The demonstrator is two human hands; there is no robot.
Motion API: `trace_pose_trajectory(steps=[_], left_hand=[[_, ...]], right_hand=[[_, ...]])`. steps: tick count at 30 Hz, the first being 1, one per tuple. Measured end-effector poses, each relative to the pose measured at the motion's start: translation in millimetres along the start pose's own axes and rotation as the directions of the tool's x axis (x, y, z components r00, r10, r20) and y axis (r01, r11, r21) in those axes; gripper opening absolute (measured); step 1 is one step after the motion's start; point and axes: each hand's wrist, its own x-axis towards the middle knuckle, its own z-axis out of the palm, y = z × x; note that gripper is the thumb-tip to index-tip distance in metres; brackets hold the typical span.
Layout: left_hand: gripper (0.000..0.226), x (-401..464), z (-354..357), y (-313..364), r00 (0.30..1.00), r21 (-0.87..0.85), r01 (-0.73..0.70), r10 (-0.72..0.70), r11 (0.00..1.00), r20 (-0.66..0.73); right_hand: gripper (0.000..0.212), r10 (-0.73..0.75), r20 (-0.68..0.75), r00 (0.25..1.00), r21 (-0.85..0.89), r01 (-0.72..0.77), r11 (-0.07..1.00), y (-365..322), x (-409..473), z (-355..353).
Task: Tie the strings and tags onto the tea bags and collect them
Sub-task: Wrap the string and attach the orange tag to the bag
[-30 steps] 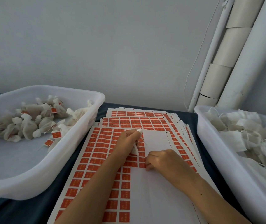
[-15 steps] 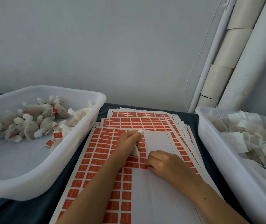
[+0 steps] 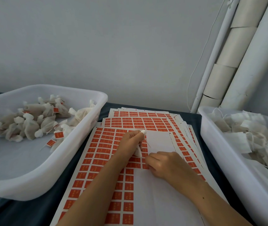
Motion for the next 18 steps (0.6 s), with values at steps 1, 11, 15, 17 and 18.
trace_pose_trajectory(steps=[1, 11, 15, 17, 18], left_hand=[[0.035, 0.1, 0.0, 0.0, 1.0, 0.0, 0.004, -0.004, 1.0, -0.002], [0.037, 1.0, 0.1, 0.8, 1.0, 0.01, -0.007, 0.006, 1.0, 0.003], [0.037, 0.4, 0.9, 0.0, 1.0, 0.003, -0.015, 0.014, 1.0, 0.01], [0.036, 0.8, 0.3, -0.4, 1.0, 0.009, -0.011, 0.011, 1.0, 0.005], [0.036, 1.0, 0.0, -0.6, 1.0, 0.014, -0.008, 0.008, 1.0, 0.003]], right_hand=[[0.026, 0.012, -0.003, 1.0, 0.023, -0.012, 1.0, 0.5, 0.4, -1.4], [0.021, 0.052, 0.221, 0.974, 0.01, -0.055, 0.998, 2.7, 1.7, -5.2], [0.03, 0.024, 0.18, 0.983, 0.045, -0.033, 0.998, 3.3, 1.5, -8.4], [0.028, 0.005, 0.19, 0.982, 0.071, -0.018, 0.997, 5.4, 0.9, -9.2], [0.026, 0.003, 0.218, 0.976, 0.064, -0.018, 0.998, 6.0, 1.7, -9.2]])
